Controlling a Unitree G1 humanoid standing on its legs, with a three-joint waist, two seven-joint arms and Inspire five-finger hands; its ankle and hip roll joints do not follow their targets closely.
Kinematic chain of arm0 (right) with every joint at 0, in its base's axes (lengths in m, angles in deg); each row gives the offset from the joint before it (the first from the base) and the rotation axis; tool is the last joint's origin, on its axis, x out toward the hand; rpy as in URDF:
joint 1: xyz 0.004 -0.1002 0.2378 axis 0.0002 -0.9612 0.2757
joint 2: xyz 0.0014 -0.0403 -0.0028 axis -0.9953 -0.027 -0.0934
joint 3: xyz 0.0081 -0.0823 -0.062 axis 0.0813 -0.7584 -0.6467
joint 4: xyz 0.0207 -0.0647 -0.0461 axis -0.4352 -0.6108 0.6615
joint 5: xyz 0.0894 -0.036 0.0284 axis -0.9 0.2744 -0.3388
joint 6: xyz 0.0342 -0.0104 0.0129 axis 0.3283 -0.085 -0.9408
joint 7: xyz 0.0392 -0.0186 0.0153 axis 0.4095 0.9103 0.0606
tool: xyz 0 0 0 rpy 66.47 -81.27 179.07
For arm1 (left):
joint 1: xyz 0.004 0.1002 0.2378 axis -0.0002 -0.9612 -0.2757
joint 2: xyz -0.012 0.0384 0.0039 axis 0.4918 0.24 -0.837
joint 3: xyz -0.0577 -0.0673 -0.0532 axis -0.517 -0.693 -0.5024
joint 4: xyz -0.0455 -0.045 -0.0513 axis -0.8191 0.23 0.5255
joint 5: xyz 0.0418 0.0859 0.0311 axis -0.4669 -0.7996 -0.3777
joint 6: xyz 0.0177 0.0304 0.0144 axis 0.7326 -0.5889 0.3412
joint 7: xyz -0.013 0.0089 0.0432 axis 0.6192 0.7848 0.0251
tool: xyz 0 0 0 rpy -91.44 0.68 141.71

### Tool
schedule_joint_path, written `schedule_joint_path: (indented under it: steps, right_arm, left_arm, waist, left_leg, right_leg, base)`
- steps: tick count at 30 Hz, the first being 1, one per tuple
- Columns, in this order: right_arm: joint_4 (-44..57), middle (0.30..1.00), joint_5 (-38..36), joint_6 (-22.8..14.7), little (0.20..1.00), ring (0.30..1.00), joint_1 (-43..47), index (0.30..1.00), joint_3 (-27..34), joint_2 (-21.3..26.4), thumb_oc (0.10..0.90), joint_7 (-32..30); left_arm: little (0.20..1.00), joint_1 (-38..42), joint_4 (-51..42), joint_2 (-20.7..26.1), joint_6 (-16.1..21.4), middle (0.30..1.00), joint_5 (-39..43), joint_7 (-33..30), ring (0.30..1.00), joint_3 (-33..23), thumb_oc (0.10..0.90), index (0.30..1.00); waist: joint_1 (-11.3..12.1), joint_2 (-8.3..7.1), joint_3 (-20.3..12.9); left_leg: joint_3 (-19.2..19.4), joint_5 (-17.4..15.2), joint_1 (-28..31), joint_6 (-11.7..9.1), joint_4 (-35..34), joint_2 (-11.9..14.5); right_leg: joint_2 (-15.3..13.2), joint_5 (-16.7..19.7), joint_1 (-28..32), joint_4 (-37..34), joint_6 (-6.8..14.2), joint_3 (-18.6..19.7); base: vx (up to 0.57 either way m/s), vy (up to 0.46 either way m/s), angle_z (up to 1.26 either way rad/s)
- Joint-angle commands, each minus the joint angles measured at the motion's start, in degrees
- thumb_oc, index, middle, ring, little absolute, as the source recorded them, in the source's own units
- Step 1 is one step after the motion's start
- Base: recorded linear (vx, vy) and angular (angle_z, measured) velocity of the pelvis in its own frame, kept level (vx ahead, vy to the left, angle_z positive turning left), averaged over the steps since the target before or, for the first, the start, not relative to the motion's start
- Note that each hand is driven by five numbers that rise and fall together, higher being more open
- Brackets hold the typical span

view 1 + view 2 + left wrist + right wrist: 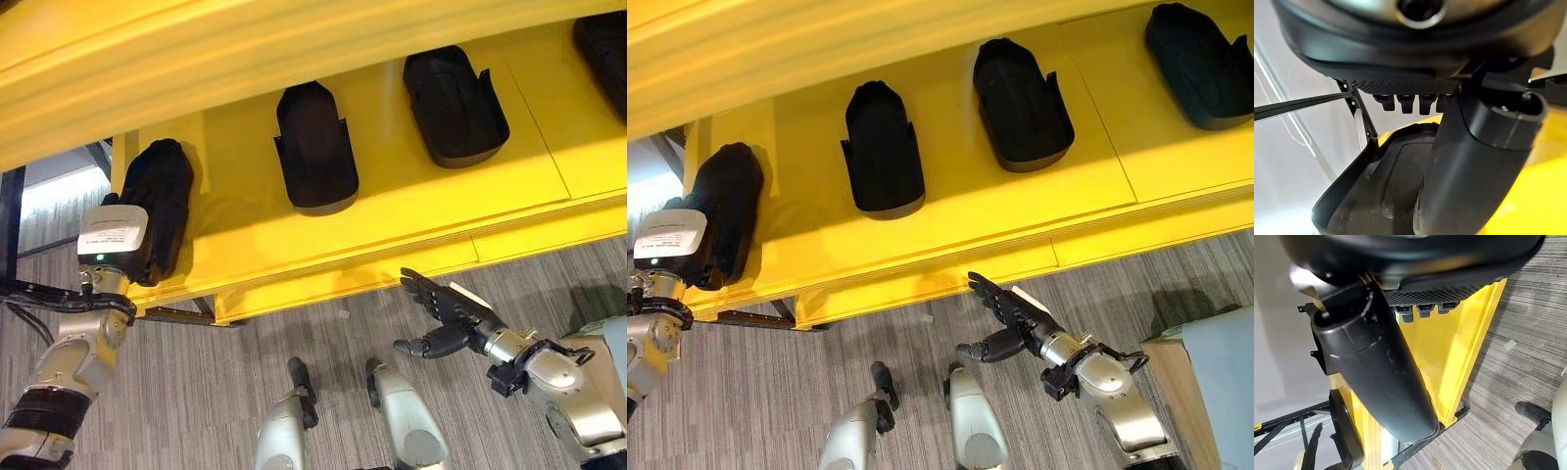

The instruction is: Move parts from the plastic box to the shelf.

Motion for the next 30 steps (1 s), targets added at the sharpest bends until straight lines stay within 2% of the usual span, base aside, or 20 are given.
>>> schedule_joint_path:
  steps: [1, 4, 6, 14, 19, 25, 30]
  right_arm:
    - [3.96, 1.0, -3.9, -4.91, 1.0, 1.0, 3.67, 1.0, 0.68, 0.18, 0.9, 1.49]
    - [3.93, 1.0, -3.96, -4.76, 1.0, 1.0, 3.83, 1.0, 0.47, 0.43, 0.9, 1.62]
    - [3.95, 1.0, -4.09, -4.46, 1.0, 1.0, 4.11, 1.0, 0.19, 0.53, 0.9, 1.54]
    - [3.92, 1.0, -4.4, -4.08, 1.0, 1.0, 4.75, 1.0, -0.63, 0.58, 0.9, 1.01]
    - [4.22, 1.0, -4.33, -3.94, 1.0, 1.0, 4.57, 1.0, -0.3, 0.6, 0.9, 1.4]
    - [3.9, 1.0, -4.3, -3.97, 1.0, 1.0, 4.97, 1.0, -0.68, 0.83, 0.9, 1.68]
    - [3.83, 1.0, -4.2, -3.85, 1.0, 1.0, 4.91, 1.0, -0.97, 0.61, 0.9, 1.52]
  left_arm:
    - [1.0, 3.58, 0.01, 4.44, -4.86, 1.0, -3.61, -2.02, 1.0, -0.88, 0.9, 1.0]
    - [1.0, 4.41, 1.04, 4.33, -5.58, 1.0, -3.14, -3.05, 1.0, 0.21, 0.9, 1.0]
    - [1.0, 5.9, 0.98, 3.74, -7.38, 1.0, -4.24, -3.52, 1.0, 1.57, 0.9, 1.0]
    - [1.0, 10.12, 1.75, 3.18, -8.34, 1.0, -6.35, -0.31, 1.0, 6.26, 0.9, 1.0]
    - [1.0, 10.51, 1.01, 2.3, -9.7, 1.0, -7.49, 0.85, 1.0, 7.4, 0.9, 1.0]
    - [1.0, 11.72, 2.61, 0.86, -11.58, 1.0, -7.87, -1.08, 1.0, 8.88, 0.9, 1.0]
    - [1.0, 13.49, 3.17, 0.25, -11.94, 1.0, -8.21, -0.63, 1.0, 9.94, 0.9, 1.0]
  waist:
    - [-1.66, -1.05, -3.87]
    - [-1.95, -0.98, -4.03]
    - [-2.13, -1.02, -4.14]
    - [-2.67, -1.35, -4.12]
    - [-2.97, -1.33, -3.96]
    - [-3.3, -1.36, -4.02]
    - [-3.59, -1.57, -3.98]
  left_leg:
    - [-2.22, -5.36, 0.98, 2.21, 3.89, -0.1]
    - [-2.02, -5.41, 1.11, 2.21, 3.92, -0.06]
    - [-1.99, -5.47, 1.18, 2.2, 4.09, -0.01]
    - [-1.83, -5.56, 0.99, 2.13, 4.56, 0.22]
    - [-1.87, -5.49, 1.03, 2.03, 4.62, 0.25]
    - [-1.7, -5.39, 1.03, 1.98, 4.67, 0.28]
    - [-1.64, -5.29, 0.96, 1.9, 4.89, 0.45]
  right_leg:
    - [-4.53, 2.03, 1.98, -2.97, 1.94, -4.72]
    - [-4.6, 2.0, 2.02, -2.94, 1.92, -4.62]
    - [-4.65, 1.91, 2.11, -2.76, 1.89, -4.61]
    - [-4.65, 2.06, 1.72, -2.28, 2.08, -4.53]
    - [-4.58, 2.05, 1.65, -2.14, 2.09, -4.33]
    - [-4.64, 2.01, 1.58, -1.97, 2.07, -4.13]
    - [-4.57, 2.1, 1.41, -1.65, 2.08, -4.09]
  base:
    - [0.01, 0.032, 0.0]
    - [0.0, 0.013, 0.0]
    - [0.0, 0.0, 0.0]
    - [0.0, 0.0, 0.0]
    - [0.0, 0.0, -0.01]
    - [0.0, 0.0, 0.0]
    - [0.0, 0.0, 0.0]
